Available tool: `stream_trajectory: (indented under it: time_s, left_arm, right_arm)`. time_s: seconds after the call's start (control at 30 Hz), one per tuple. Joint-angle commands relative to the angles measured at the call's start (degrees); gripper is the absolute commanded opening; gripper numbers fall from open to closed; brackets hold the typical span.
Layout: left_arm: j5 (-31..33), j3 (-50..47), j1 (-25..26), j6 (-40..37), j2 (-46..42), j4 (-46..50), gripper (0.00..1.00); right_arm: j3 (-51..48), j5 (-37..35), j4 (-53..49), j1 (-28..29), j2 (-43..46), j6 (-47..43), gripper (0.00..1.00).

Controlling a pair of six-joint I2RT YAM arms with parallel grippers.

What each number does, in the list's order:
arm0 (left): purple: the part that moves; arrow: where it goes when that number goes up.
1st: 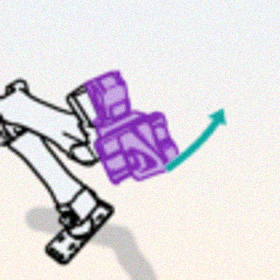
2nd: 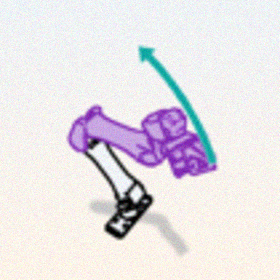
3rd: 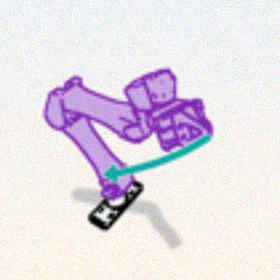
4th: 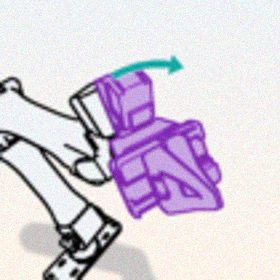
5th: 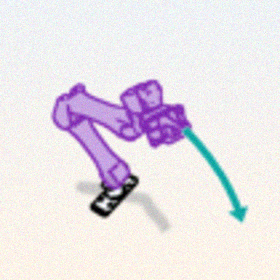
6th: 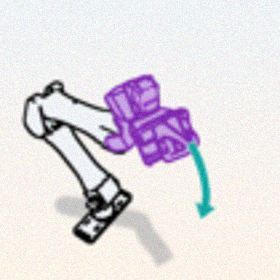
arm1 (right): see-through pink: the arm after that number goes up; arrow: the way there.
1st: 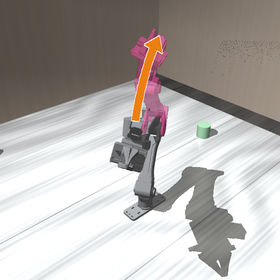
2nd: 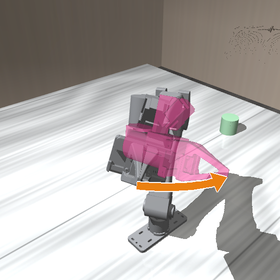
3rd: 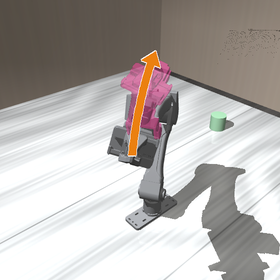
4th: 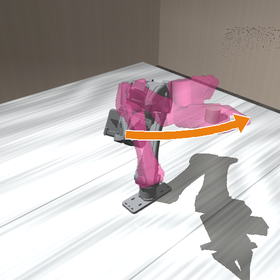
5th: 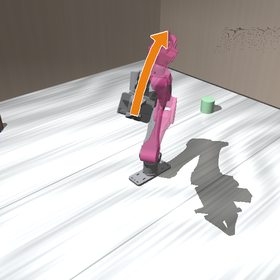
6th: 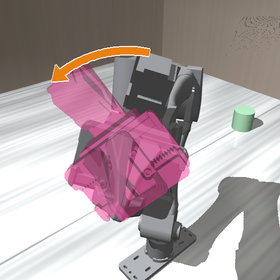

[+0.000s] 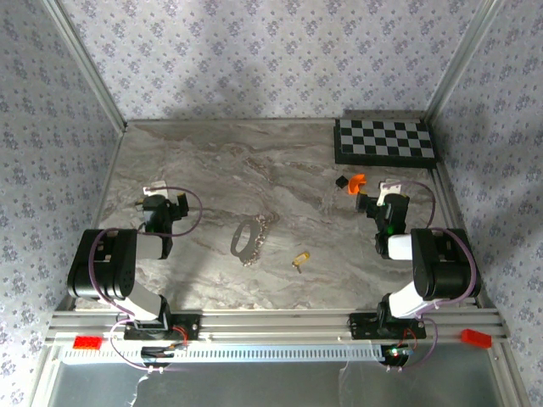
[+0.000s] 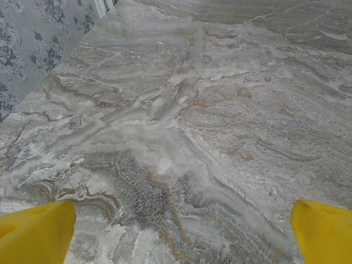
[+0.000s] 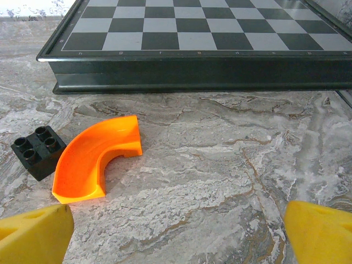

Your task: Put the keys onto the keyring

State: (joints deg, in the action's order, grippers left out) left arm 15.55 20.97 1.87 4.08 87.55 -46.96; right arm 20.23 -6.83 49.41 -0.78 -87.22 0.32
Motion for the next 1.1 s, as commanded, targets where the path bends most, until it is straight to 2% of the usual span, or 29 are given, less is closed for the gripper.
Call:
stream_trajectory:
  time_s: [0.0,0.27,0.37,0.43,0.57,0.67,0.73,0.87,0.97,1.07]
  left_arm:
    - [0.61,1.86,-0.46,-0.14,-0.71,-0.58,1.0]
    - [-0.01,2.12,-0.34,-0.73,-3.23,1.37,1.0]
    - [3.5,5.33,-0.31,0.19,-8.71,12.5,1.0]
    - [3.56,6.98,-0.37,0.91,-12.16,18.48,1.0]
    - [-1.43,10.52,0.22,5.2,-18.33,31.86,1.0]
    - [2.33,15.0,4.03,14.78,-22.64,45.74,1.0]
    - [-0.28,19.09,6.1,19.64,-23.6,55.41,1.0]
    - [-15.32,19.29,10.74,21.31,-26.95,58.51,1.0]
    - [-16.39,20.11,18.84,22.01,-31.55,63.4,1.0]
    - [-16.85,20.46,25.86,24.22,-35.32,68.9,1.0]
  right_arm:
    - [2.21,1.32,-2.28,0.06,0.44,-1.68,1.0]
    - [2.44,-3.6,-8.69,3.48,7.77,-4.36,1.0]
    - [4.63,-7.67,-16.29,5.74,12.92,-4.79,1.0]
    - [6.39,-7.41,-21.83,6.65,16.87,-2.76,1.0]
    - [10.04,-7.12,-32.11,8.5,23.58,1.46,1.0]
    - [15.78,-4.99,-44.84,8.47,26.02,6.27,1.0]
    - [18.93,-0.15,-50.37,8.61,25.97,7.4,1.0]
    - [23.94,8.36,-60.19,12.12,24.93,5.66,1.0]
    - [25.82,15.22,-66.9,16.06,24.68,4.43,1.0]
    - [25.42,17.4,-72.14,21.62,26.3,4.95,1.0]
